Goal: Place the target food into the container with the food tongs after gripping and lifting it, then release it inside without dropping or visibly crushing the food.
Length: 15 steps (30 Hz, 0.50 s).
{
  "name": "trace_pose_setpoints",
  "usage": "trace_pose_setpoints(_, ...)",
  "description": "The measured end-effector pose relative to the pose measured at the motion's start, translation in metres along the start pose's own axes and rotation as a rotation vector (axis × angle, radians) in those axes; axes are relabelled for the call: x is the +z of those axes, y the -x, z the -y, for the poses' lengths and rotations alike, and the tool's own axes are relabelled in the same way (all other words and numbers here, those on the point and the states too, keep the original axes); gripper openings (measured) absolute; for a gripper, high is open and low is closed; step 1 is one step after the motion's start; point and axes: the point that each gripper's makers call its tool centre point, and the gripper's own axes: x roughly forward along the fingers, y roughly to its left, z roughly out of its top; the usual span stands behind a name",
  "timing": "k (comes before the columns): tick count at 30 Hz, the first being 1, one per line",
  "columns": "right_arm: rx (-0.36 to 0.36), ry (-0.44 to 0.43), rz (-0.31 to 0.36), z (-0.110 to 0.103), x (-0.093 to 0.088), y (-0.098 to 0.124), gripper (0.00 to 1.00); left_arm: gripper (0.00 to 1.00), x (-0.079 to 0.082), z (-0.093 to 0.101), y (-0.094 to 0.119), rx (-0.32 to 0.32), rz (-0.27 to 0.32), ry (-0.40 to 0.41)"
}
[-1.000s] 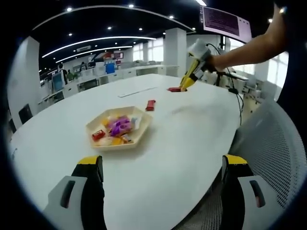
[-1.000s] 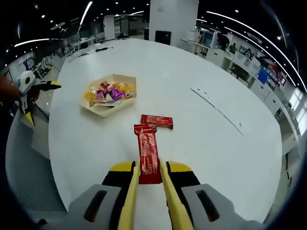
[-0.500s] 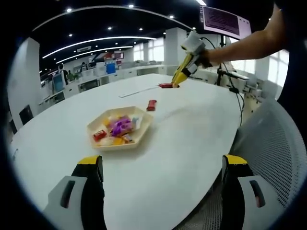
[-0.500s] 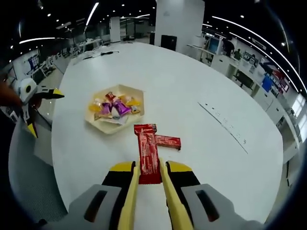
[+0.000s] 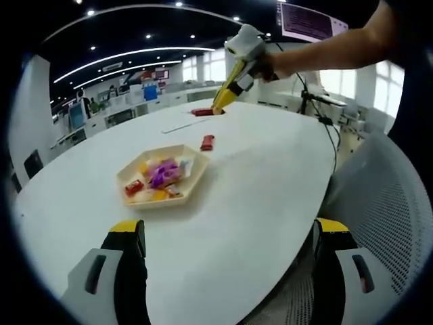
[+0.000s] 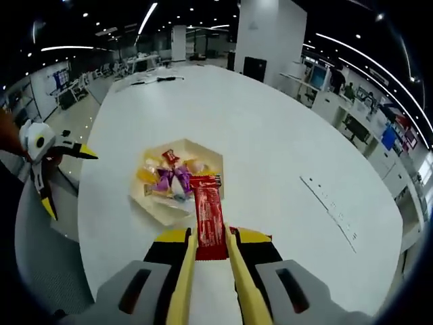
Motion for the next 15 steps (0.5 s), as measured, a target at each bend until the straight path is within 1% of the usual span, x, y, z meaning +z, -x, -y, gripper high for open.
trace_pose_setpoints(3,0.012,0.017,0.008,-0.002,0.014,-0.009,0.24,0.99,0.001,-0.001,0.0,0.006,0.005,0.001)
trace_pose_setpoints(5,0.025,0.029,0.014,-0.008,0.026,-0.014,0.24,0.99,0.002,-0.005,0.001,0.017,0.013,0.016)
trace_pose_setpoints(6,0.045,0.023,0.023,-0.013,0.032,-0.018,0.24,0.99,0.003,-0.007,0.002,0.023,0.02,0.034)
trace_pose_setpoints(8,0.052,0.013,0.038,-0.017,0.044,-0.025,0.24,0.99,0.003,-0.01,0.002,0.033,0.02,0.043)
trace_pose_setpoints(11,0.068,0.03,0.044,-0.025,0.059,-0.036,0.24,0.99,0.003,-0.011,0.002,0.039,0.024,0.047)
trace_pose_setpoints(13,0.081,0.034,0.043,-0.029,0.065,-0.042,0.24,0.99,0.002,-0.01,0.002,0.039,0.02,0.044)
trace_pose_setpoints(15,0.09,0.02,0.056,-0.032,0.074,-0.047,0.24,0.99,0.001,-0.011,0.001,0.039,0.015,0.043)
